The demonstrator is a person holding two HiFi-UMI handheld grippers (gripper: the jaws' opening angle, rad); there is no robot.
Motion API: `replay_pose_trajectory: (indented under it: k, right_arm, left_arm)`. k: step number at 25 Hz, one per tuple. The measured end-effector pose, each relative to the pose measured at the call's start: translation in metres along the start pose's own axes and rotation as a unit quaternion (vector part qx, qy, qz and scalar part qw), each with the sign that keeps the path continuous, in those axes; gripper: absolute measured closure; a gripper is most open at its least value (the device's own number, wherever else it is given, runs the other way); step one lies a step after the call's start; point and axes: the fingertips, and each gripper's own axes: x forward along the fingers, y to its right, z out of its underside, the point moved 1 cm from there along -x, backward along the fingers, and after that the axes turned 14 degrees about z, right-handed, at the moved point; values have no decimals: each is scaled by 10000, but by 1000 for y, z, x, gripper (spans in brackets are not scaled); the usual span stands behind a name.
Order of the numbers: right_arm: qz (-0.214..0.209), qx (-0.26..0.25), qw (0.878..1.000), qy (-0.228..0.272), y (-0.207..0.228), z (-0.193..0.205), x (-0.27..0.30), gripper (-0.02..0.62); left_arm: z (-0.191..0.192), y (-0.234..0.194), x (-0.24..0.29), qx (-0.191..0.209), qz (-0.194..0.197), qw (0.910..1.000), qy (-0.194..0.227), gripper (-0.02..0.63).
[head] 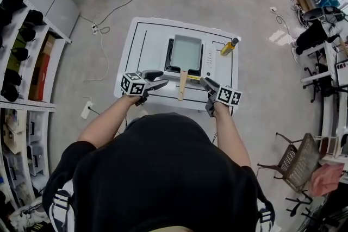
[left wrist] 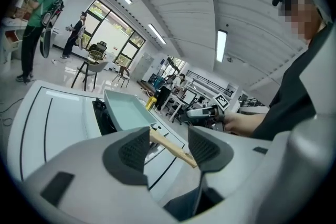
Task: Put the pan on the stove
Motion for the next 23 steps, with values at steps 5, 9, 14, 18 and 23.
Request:
replay_pose_trajectory:
  k: [5, 9, 14, 18, 23]
  right_arm:
    - [193, -608, 9977, 238, -13, -6, -10, 430]
    - [427, -927, 9937, 455, -18, -15, -16, 434]
    - [607, -991, 9911, 650, -18, -21, -24, 448]
    - [762, -1113, 9878, 773, -16, -27, -29, 457]
    - [876, -1252, 9839, 923, -17, -37, -35, 471]
  left_arm:
    - [-8, 1, -7, 120, -172, 9997, 133, 373]
    - [-11, 5, -9, 238, -167, 9995, 89, 373]
    - [-15, 10, -14, 363, -220, 9990, 118, 373]
    - [-19, 10, -19, 429, -305, 9985, 125, 374]
    - [-20, 10, -20, 456, -408, 9981, 58, 382]
